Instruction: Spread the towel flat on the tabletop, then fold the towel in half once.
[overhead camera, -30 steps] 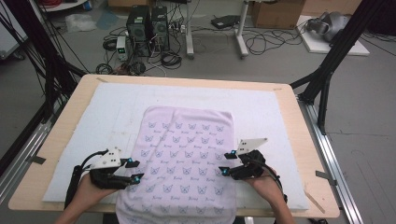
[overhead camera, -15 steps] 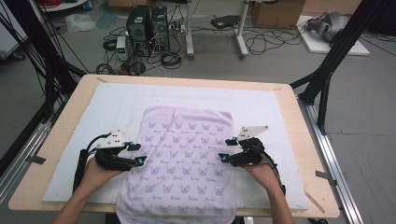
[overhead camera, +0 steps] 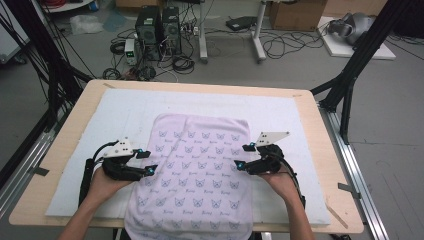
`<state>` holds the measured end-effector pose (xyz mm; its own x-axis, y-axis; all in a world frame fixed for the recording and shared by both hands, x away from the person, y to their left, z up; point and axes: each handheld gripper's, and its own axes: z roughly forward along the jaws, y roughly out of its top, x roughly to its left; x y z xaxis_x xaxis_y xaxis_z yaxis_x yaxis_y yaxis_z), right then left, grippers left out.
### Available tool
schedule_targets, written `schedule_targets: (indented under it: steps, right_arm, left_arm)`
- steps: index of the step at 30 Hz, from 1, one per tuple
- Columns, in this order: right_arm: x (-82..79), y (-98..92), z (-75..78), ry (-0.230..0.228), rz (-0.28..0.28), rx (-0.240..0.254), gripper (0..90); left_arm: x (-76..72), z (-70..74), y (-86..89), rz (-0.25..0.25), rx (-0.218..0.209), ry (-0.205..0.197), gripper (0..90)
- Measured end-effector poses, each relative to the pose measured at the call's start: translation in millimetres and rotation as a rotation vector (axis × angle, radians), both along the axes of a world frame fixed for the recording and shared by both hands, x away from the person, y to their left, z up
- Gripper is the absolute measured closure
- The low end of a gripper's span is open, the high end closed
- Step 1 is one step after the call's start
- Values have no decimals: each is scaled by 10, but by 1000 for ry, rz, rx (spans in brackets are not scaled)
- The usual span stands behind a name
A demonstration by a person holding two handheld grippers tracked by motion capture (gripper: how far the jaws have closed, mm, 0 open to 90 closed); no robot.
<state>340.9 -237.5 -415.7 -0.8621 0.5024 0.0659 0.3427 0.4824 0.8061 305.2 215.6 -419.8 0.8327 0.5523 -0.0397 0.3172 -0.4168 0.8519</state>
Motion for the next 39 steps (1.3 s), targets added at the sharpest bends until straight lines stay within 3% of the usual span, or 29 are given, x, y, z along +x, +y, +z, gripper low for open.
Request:
schedule_targets:
  steps: [22,26,30,33,39]
  right_arm:
    - [-45,28,30,-17,2,-3,280]
    - [-7,15,27,-16,5,8,283]
    - [100,-20,78,-4,-5,21,284]
    - [231,-22,142,4,-13,0,284]
    - [444,-27,216,10,-29,-9,285]
  left_arm:
    - [13,5,40,13,5,-10,396]
    - [65,38,9,9,28,-14,397]
    - [228,94,4,23,27,-6,400]
    - [363,161,18,45,1,-16,402]
    - [642,269,23,71,-3,-11,407]
